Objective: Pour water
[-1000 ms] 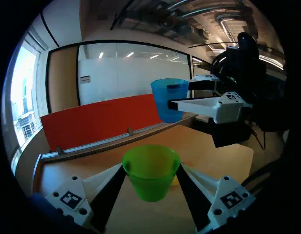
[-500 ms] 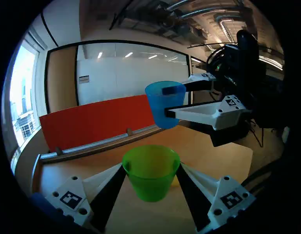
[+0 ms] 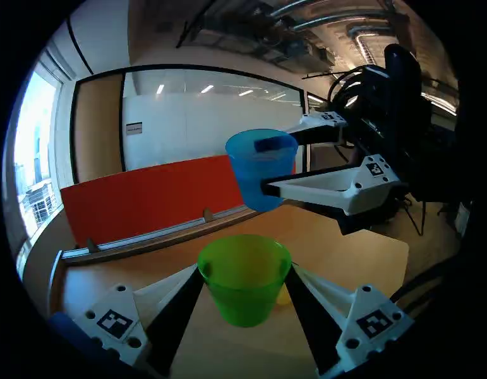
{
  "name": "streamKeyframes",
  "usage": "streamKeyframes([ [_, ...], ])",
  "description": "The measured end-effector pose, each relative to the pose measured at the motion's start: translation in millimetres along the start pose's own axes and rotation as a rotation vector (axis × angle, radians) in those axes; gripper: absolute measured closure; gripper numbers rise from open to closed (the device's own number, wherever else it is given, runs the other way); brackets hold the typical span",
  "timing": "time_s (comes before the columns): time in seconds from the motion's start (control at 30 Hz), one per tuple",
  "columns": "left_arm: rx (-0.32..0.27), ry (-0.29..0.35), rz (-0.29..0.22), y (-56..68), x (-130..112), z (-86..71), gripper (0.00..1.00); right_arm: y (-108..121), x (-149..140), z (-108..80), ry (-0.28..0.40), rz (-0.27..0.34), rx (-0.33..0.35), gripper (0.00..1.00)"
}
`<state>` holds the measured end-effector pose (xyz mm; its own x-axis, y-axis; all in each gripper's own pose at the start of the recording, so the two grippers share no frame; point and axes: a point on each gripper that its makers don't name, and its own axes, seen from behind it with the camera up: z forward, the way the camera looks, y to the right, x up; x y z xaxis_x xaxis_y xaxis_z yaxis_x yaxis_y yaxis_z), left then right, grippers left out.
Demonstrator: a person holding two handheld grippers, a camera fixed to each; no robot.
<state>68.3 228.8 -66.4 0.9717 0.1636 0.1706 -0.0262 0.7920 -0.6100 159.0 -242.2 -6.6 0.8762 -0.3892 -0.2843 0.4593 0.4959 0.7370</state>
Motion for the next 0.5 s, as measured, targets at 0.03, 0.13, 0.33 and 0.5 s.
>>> streamKeyframes([
  [0.03, 0.0, 0.0, 0.0, -0.2, 0.4, 1.0, 0.13, 0.7, -0.2, 0.5, -0.001, -0.007, 0.001, 0.11],
  [0.13, 0.0, 0.001, 0.001, -1.0, 1.2, 4.1, 0.13, 2.5, -1.0, 2.3, -0.005, -0.031, 0.004, 0.11],
  [0.33, 0.002, 0.003, 0.005, -3.1, 3.0, 10.0, 0.13, 4.5, -1.8, 5.0, -0.009, -0.075, 0.013, 0.11],
  [0.5, -0.001, 0.004, 0.006, -4.1, 6.1, 13.6, 0.13, 7.2, -2.5, 7.3, -0.014, -0.104, 0.018, 0.11],
])
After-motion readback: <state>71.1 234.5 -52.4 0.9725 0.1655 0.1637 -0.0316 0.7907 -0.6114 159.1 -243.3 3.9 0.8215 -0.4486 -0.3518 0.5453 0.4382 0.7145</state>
